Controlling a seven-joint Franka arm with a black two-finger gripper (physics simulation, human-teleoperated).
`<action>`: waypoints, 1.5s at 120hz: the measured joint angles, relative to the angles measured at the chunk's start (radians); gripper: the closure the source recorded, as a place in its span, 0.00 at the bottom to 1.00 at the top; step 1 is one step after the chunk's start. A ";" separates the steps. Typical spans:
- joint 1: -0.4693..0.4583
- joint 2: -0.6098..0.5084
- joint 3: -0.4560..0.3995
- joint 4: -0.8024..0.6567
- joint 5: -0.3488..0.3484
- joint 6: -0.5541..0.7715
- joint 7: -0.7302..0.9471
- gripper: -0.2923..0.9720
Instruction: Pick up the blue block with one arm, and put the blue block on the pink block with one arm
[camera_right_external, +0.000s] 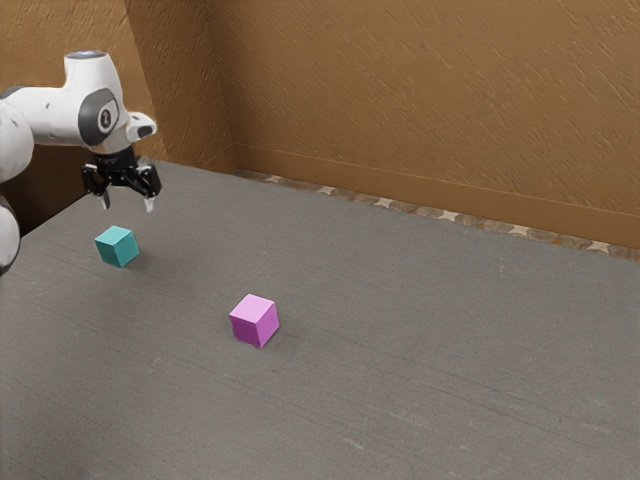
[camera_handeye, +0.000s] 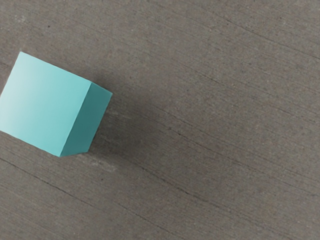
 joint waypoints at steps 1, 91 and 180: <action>0.005 0.007 -0.003 0.006 -0.002 0.003 0.005 0.23; 0.121 0.143 -0.021 0.021 -0.097 0.283 0.445 0.23; 0.134 0.082 -0.004 -0.192 -0.201 0.462 0.593 0.22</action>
